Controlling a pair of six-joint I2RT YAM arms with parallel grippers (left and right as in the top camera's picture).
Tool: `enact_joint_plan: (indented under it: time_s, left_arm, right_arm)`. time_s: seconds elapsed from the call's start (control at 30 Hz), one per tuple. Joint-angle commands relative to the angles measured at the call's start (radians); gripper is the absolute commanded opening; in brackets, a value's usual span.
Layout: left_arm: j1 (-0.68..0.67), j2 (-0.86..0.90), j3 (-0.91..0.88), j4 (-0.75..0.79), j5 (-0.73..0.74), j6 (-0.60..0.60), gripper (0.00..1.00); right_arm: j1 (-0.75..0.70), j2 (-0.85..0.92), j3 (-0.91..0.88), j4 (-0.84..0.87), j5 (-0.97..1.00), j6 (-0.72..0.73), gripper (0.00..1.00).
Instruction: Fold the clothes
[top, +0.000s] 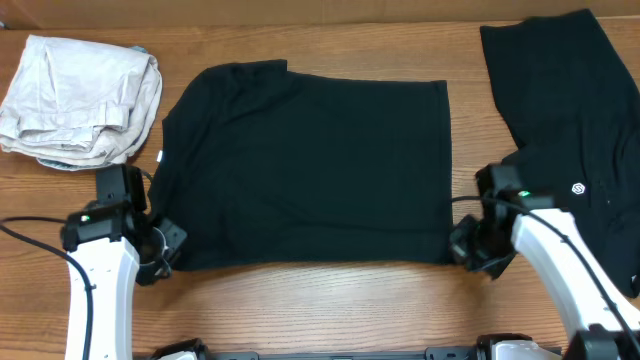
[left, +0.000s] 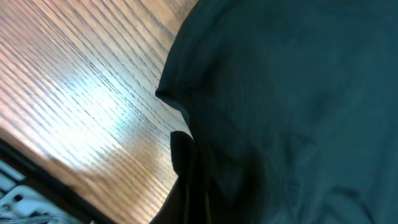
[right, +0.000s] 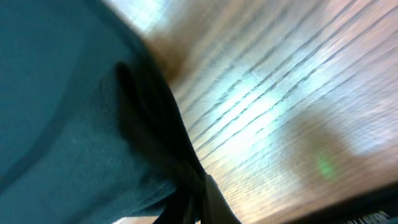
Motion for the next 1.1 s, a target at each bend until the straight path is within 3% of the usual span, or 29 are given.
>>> enact_joint_plan:
  time_s: [0.0, 0.37, 0.7, 1.07]
  left_arm:
    - [0.005, 0.003, 0.074, -0.038, 0.000, 0.059, 0.04]
    - [0.005, 0.004, 0.087, -0.032, -0.080, 0.078, 0.05]
    - [0.004, 0.051, 0.086, 0.151, -0.094, 0.075, 0.04]
    - [0.004, 0.265, 0.086, 0.389, -0.076, 0.073, 0.04]
  right_arm:
    - [-0.033, -0.044, 0.117, -0.072, 0.018, -0.105, 0.04]
    - [-0.040, -0.044, 0.182, -0.154, 0.006, -0.174, 0.04]
    - [-0.039, -0.030, 0.182, 0.015, 0.004, -0.239, 0.04]
    - [-0.039, 0.080, 0.181, 0.229, 0.003, -0.272, 0.04]
